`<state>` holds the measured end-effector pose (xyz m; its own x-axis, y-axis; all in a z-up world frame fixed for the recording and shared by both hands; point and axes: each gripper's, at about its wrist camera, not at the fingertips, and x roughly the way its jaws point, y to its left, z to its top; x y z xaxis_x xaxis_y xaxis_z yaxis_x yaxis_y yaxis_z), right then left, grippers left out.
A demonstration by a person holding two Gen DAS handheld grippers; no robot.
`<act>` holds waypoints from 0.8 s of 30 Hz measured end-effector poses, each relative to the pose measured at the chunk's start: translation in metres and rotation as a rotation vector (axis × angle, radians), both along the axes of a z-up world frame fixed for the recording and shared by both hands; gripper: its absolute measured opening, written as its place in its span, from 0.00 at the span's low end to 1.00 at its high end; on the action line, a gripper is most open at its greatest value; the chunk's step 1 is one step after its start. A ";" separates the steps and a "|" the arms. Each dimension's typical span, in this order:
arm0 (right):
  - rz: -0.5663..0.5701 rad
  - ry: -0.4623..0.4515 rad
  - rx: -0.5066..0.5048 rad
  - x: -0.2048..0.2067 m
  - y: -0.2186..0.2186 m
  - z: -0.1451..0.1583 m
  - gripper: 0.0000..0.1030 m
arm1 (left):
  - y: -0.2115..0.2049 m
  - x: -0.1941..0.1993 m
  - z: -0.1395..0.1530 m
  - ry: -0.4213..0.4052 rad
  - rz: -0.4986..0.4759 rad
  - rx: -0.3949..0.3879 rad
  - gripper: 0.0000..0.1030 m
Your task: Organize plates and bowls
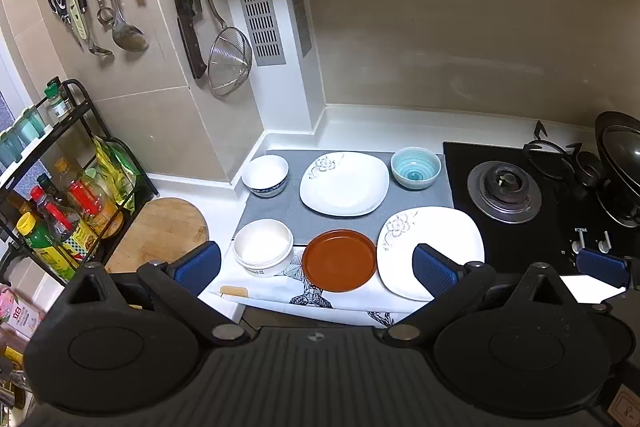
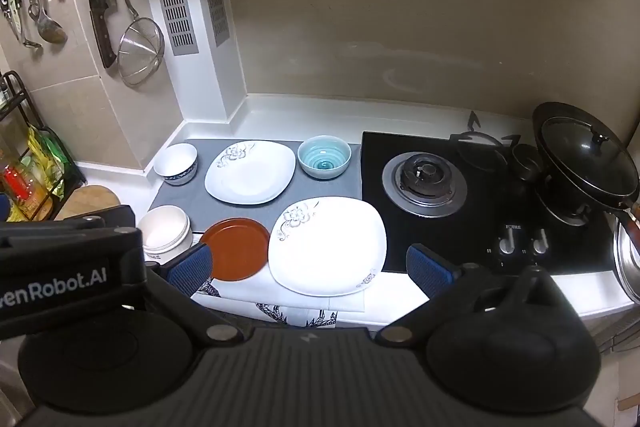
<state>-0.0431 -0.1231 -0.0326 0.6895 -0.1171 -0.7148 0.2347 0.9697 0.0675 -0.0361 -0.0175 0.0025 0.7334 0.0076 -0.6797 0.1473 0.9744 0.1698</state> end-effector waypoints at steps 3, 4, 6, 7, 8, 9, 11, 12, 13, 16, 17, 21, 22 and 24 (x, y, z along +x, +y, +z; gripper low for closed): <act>-0.002 -0.007 0.001 -0.002 -0.001 0.002 1.00 | -0.003 -0.004 0.001 -0.013 0.000 0.004 0.99; -0.004 -0.008 0.005 -0.004 -0.002 0.002 1.00 | -0.004 -0.005 0.001 -0.020 0.000 0.008 0.99; -0.010 -0.007 0.011 -0.003 -0.001 0.002 1.00 | -0.007 -0.006 0.001 -0.022 0.004 0.018 0.99; -0.012 -0.006 0.015 -0.004 -0.002 0.002 1.00 | -0.007 -0.007 0.001 -0.021 0.002 0.019 0.99; -0.013 -0.007 0.020 -0.004 -0.002 0.002 1.00 | -0.008 -0.007 0.001 -0.022 -0.001 0.017 0.99; -0.015 -0.009 0.023 -0.006 -0.002 0.002 1.00 | -0.008 -0.007 0.001 -0.022 -0.002 0.013 0.99; -0.015 -0.012 0.025 -0.005 -0.002 0.003 1.00 | -0.008 -0.007 0.000 -0.015 -0.006 0.003 1.00; -0.019 -0.016 0.023 -0.007 -0.003 0.003 1.00 | -0.008 -0.007 -0.001 -0.011 -0.009 -0.003 1.00; -0.021 -0.014 0.017 -0.007 -0.004 0.003 1.00 | -0.009 -0.007 -0.001 -0.012 -0.013 -0.002 1.00; -0.026 -0.016 0.011 -0.007 -0.005 0.002 1.00 | -0.010 -0.006 -0.002 -0.013 -0.019 -0.002 1.00; -0.028 -0.018 0.012 -0.009 -0.006 0.001 1.00 | -0.010 -0.006 -0.002 -0.014 -0.021 -0.002 1.00; -0.029 -0.013 0.013 -0.006 -0.006 0.000 1.00 | -0.010 -0.002 -0.004 -0.008 -0.021 0.000 1.00; -0.028 -0.012 0.014 -0.005 -0.006 -0.001 1.00 | -0.009 -0.003 -0.004 -0.007 -0.021 0.000 1.00; -0.026 -0.011 0.014 -0.004 -0.005 -0.002 1.00 | -0.008 -0.002 -0.005 -0.004 -0.019 0.002 1.00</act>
<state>-0.0467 -0.1283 -0.0341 0.6938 -0.1247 -0.7093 0.2590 0.9622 0.0841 -0.0377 -0.0259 -0.0027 0.7365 -0.0052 -0.6764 0.1650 0.9711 0.1722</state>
